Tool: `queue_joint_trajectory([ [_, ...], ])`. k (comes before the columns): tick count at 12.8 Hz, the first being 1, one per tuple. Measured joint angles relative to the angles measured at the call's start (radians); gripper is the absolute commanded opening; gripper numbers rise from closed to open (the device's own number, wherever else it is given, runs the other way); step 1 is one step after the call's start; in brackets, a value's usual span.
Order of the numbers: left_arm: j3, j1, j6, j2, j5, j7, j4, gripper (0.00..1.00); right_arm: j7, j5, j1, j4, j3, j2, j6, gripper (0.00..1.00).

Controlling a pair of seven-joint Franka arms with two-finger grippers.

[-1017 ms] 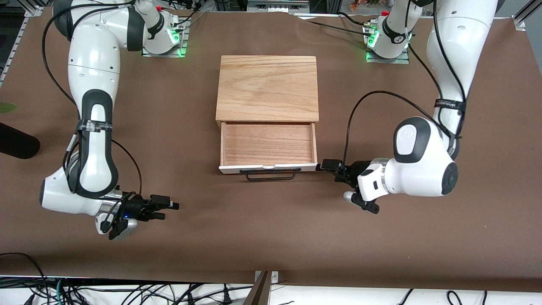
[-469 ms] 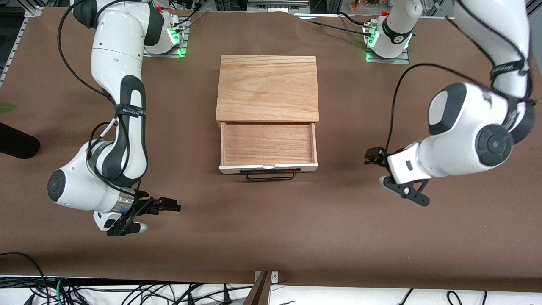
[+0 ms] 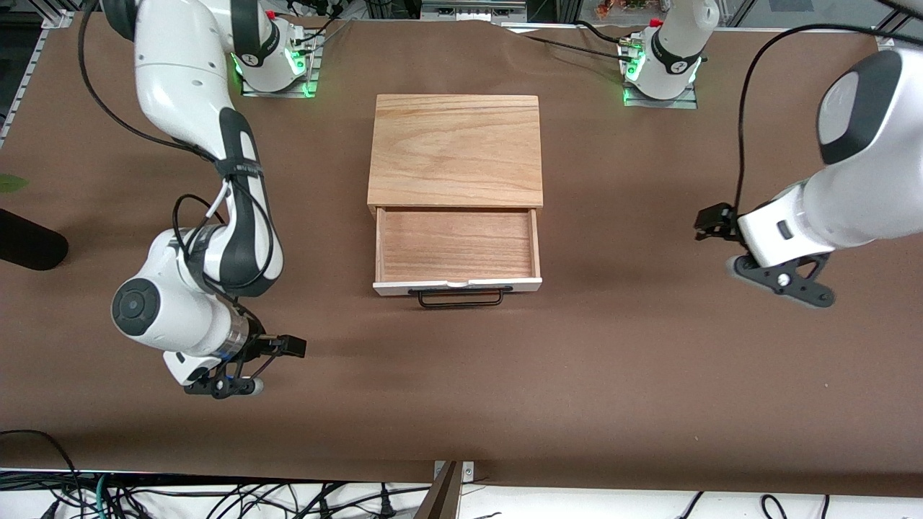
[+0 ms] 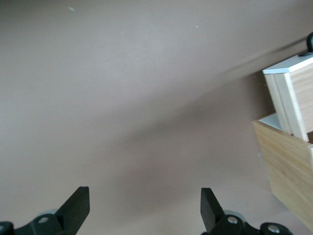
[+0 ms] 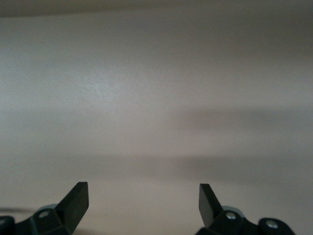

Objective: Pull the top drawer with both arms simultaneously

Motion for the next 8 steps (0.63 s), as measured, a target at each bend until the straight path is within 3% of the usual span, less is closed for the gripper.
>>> queue_joint_trajectory([
  [1, 0.0, -0.001, 0.026, -0.04, 0.009, -0.005, -0.03, 1.0, 0.032, -0.094, -0.054, -0.034, 0.077, -0.05, 0.0, 1.0],
  [3, 0.032, -0.003, 0.101, -0.153, -0.001, -0.052, -0.159, 1.0, 0.025, -0.179, -0.137, -0.14, 0.144, -0.162, -0.001, 1.0],
  [5, 0.092, -0.002, 0.17, -0.268, -0.084, -0.069, -0.319, 1.0, 0.011, -0.219, -0.188, -0.265, 0.167, -0.281, 0.0, 1.0],
  [8, 0.111, -0.004, 0.203, -0.369, -0.095, -0.071, -0.421, 1.0, 0.007, -0.233, -0.241, -0.383, 0.173, -0.442, 0.0, 1.0],
])
